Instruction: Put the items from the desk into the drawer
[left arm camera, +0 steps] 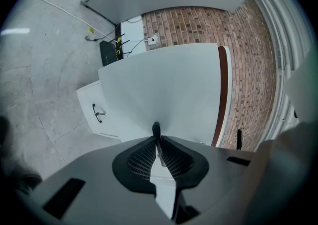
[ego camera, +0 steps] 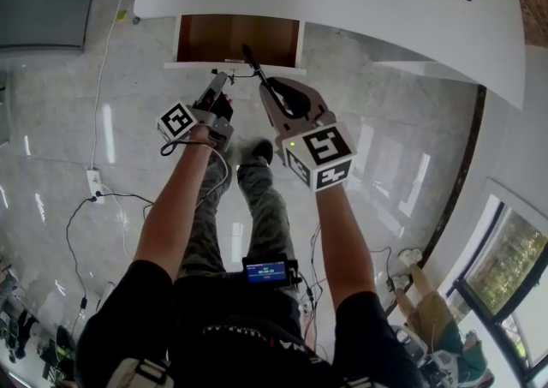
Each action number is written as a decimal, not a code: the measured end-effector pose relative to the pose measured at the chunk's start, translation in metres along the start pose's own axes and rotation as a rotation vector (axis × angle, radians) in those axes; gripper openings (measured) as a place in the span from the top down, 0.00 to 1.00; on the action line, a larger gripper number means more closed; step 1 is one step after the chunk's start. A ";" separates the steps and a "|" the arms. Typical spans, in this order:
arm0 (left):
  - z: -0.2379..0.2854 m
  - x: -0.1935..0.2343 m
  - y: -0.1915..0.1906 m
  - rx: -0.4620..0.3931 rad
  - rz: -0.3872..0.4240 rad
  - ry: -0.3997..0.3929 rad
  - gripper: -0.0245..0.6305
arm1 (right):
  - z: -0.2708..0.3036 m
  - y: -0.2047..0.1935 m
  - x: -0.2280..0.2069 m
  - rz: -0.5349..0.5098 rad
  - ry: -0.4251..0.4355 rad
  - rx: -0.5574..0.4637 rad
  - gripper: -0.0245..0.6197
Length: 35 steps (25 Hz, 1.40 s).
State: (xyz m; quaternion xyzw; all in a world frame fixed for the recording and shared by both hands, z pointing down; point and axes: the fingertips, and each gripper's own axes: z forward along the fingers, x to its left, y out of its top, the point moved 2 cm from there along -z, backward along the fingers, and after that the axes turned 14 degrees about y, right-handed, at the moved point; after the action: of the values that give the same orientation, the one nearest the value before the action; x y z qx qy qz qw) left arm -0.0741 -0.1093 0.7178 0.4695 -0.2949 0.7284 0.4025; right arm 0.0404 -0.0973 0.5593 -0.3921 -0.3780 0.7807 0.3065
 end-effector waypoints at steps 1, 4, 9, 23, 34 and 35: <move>-0.002 0.002 -0.001 0.000 -0.008 0.003 0.90 | 0.002 0.000 0.000 -0.001 0.005 0.003 0.89; -0.009 0.005 -0.004 0.003 -0.030 0.003 0.90 | 0.008 0.000 0.001 -0.002 0.015 0.012 0.89; -0.021 0.026 -0.009 0.019 -0.041 0.039 0.90 | 0.019 -0.002 -0.003 0.002 0.026 0.034 0.89; -0.010 0.057 -0.013 0.071 -0.003 0.064 0.90 | 0.062 -0.027 -0.034 -0.043 0.075 0.183 0.89; -0.009 0.045 -0.013 0.082 -0.056 0.006 0.91 | 0.117 -0.057 -0.069 -0.182 0.189 0.467 0.89; -0.009 0.044 -0.013 0.083 -0.057 0.001 0.91 | 0.121 -0.059 -0.072 -0.188 0.199 0.487 0.89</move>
State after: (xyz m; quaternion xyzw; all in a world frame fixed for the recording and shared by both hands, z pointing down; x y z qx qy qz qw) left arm -0.0770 -0.0817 0.7559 0.4936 -0.2507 0.7285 0.4035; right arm -0.0148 -0.1638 0.6850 -0.3447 -0.1821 0.7742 0.4986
